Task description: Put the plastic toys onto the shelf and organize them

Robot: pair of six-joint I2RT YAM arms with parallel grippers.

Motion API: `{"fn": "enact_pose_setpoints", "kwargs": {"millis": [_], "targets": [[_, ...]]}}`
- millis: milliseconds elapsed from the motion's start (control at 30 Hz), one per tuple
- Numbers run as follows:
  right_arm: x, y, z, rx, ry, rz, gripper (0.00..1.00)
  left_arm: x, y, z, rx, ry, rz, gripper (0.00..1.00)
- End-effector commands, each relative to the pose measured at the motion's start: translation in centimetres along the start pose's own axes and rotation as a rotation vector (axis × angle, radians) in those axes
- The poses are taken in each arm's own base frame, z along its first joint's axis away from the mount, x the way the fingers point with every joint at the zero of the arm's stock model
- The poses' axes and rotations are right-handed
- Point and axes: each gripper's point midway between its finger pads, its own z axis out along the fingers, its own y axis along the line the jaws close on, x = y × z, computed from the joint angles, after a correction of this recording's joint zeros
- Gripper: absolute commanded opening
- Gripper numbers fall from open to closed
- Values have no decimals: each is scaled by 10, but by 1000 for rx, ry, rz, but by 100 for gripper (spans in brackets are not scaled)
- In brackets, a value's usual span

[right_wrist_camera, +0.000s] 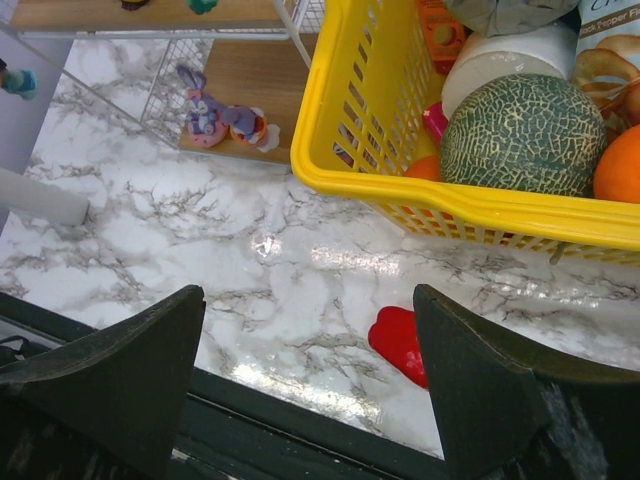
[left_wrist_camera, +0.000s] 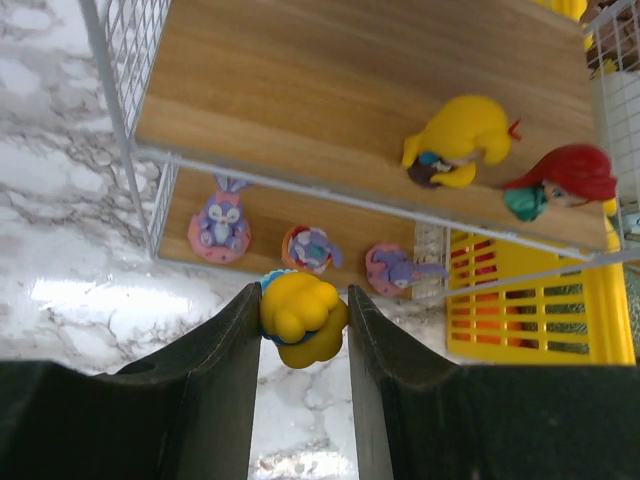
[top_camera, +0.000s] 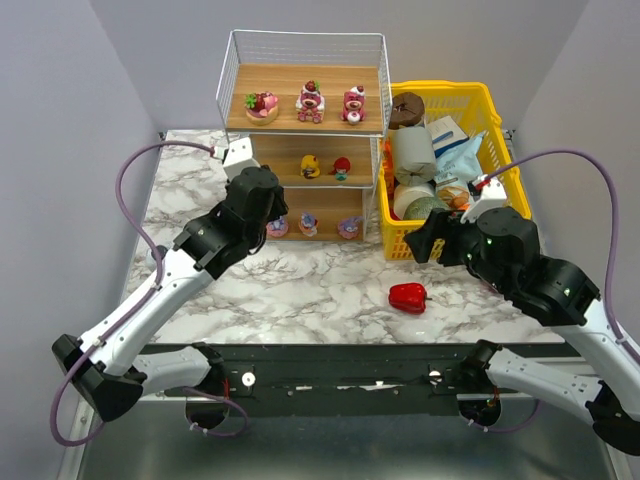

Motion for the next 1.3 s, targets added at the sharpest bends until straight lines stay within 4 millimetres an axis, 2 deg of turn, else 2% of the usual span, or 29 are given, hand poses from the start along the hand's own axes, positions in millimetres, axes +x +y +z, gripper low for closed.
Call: {"fn": "enact_pose_setpoints", "kwargs": {"millis": [0,200,533,767,1267], "targets": [[-11,-9,-5,30,-62,2,92,-17,-9,17,12,-7,78,22],[-18,-13,-13,35,-95,12,92,-33,-9,39,6,-46,48,22],[-19,-15,-16,46,-103,25,92,-44,-9,51,17,-82,50,22],[-19,-16,-13,56,-101,32,92,-48,-10,52,31,-85,54,23],[-17,-16,-10,67,-93,34,92,-40,-7,70,39,-44,58,29]]}}
